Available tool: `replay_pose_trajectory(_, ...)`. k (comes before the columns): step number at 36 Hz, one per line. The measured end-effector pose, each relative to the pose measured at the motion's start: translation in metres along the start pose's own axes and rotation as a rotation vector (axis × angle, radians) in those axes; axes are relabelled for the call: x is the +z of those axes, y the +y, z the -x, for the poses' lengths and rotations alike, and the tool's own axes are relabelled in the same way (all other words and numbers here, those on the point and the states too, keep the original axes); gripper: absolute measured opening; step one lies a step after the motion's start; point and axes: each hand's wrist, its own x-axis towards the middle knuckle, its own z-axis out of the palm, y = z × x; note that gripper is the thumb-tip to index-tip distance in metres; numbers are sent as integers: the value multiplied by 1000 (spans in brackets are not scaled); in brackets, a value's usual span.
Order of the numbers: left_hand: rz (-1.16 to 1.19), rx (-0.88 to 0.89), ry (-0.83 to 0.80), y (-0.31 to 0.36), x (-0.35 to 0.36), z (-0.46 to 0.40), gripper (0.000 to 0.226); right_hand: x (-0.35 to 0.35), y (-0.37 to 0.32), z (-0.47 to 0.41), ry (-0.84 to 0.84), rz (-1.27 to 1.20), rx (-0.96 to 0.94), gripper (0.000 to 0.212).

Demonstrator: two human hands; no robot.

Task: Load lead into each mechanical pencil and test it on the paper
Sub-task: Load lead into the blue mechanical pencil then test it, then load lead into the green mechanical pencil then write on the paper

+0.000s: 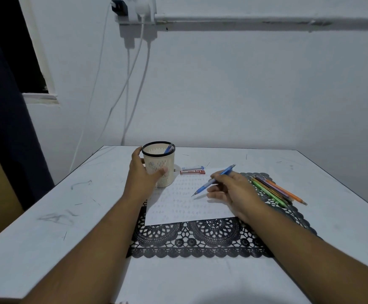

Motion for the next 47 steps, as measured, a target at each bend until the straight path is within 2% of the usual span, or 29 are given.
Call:
replay_pose_trajectory(3,-12,-2,-5,-3,0,-1,97,4,-13,-4,46,12,-90,17)
replay_pose_trajectory(8,-14,1,3,-6,0,-4,93,22,-45,-12,72,198,-322,12)
replay_pose_trajectory(13,-14,-2,7,-9,2,-5,92,53,-83,-18,106,289,-655,31)
replay_pose_trajectory(17,-12,-6,13,-9,3,-5,92,84,-94,-32,111,439,-780,30)
replay_pose_trajectory(23,-10,7,18,-7,4,-5,89,121,-83,-64,81,729,-801,9)
replay_pose_trajectory(29,-10,-2,11,-7,3,-1,89,132,-68,-81,81,994,-666,13)
replay_pose_trajectory(33,-23,4,15,-7,0,-1,90,135,-58,-91,33,1069,-581,17)
replay_pose_trajectory(40,-19,3,10,-3,-1,2,95,133,-52,-99,1,1189,-568,29)
replay_pose_trajectory(47,-26,5,12,-4,-1,4,94,127,-59,-107,69,1067,-543,34)
